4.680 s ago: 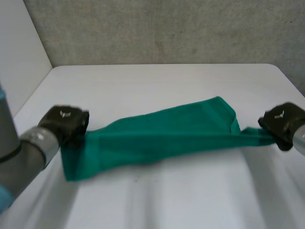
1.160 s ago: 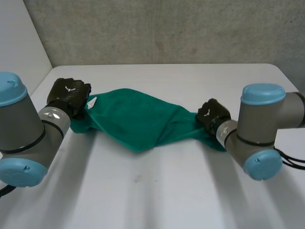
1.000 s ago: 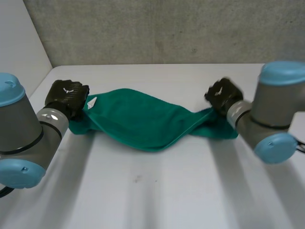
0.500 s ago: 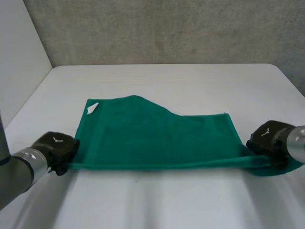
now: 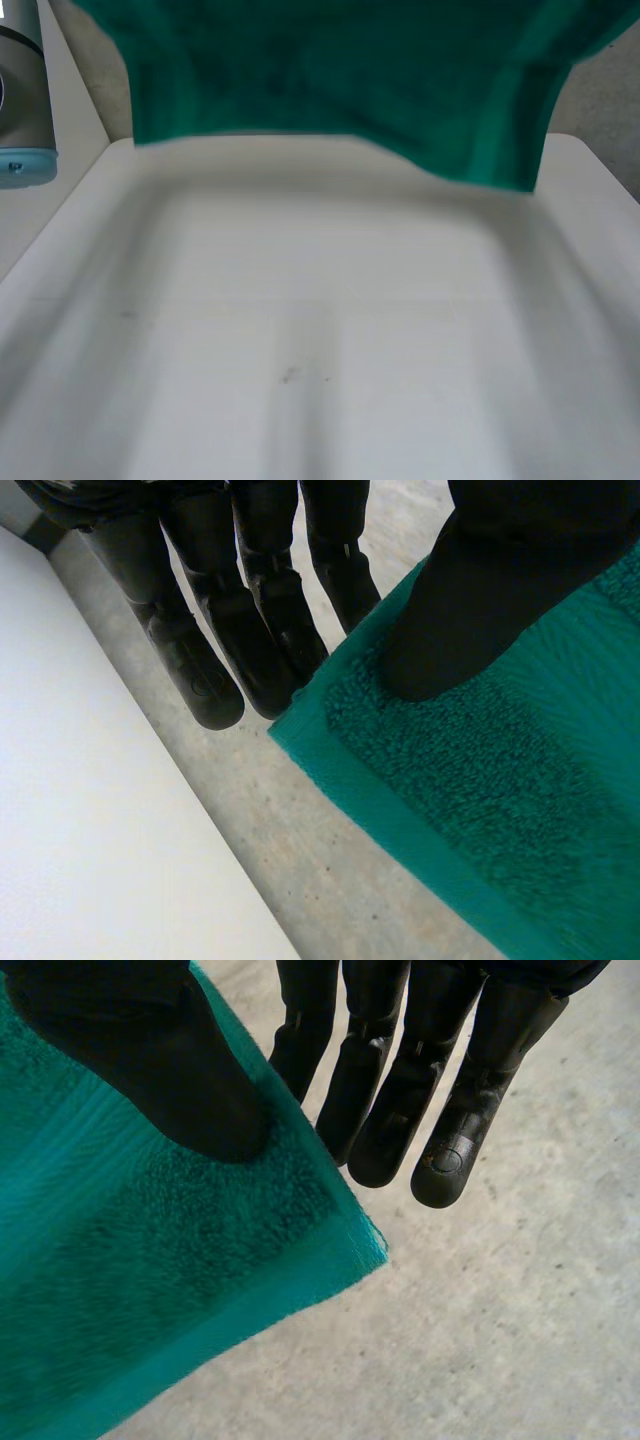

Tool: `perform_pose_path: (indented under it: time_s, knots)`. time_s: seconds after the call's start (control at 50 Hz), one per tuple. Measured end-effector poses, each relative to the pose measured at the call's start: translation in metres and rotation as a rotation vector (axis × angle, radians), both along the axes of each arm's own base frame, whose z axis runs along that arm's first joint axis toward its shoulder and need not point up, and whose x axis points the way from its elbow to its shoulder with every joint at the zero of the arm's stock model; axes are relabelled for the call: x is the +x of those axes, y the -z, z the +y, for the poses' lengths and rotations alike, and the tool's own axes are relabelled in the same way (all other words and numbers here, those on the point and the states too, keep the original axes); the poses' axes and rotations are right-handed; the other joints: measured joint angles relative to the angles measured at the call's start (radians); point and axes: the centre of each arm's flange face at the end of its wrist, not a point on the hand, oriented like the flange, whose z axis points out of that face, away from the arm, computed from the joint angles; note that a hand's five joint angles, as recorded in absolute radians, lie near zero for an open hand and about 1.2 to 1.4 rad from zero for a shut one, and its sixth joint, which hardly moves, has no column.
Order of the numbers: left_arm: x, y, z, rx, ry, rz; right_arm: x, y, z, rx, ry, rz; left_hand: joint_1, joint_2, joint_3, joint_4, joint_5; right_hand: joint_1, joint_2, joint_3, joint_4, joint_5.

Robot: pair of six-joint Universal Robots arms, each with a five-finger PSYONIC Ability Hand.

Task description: Fold the towel.

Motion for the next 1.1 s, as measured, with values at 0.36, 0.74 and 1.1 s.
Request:
perform_pose_path:
  time_s: [0.36, 0.74, 1.1]
  knots:
    - [0.009, 0.202, 0.026, 0.565, 0.081, -0.085, 0.005, 0.169, 0.029, 0.519, -0.085, 0.186, 0.000, 0.001, 0.000, 0.000, 0.010, 0.000, 0.000, 0.000, 0.000, 0.005]
    - [0.054, 0.254, 0.127, 1.146, -0.011, -0.504, -0.035, 0.222, 0.112, 1.036, -0.075, 0.780, 0.000, 0.001, 0.000, 0.000, 0.010, 0.000, 0.000, 0.000, 0.000, 0.005]
    - [0.019, 0.240, 0.092, 0.927, 0.024, -0.578, -0.038, 0.238, 0.062, 0.909, 0.014, 0.722, 0.000, 0.001, 0.000, 0.000, 0.010, 0.000, 0.000, 0.000, 0.000, 0.008]
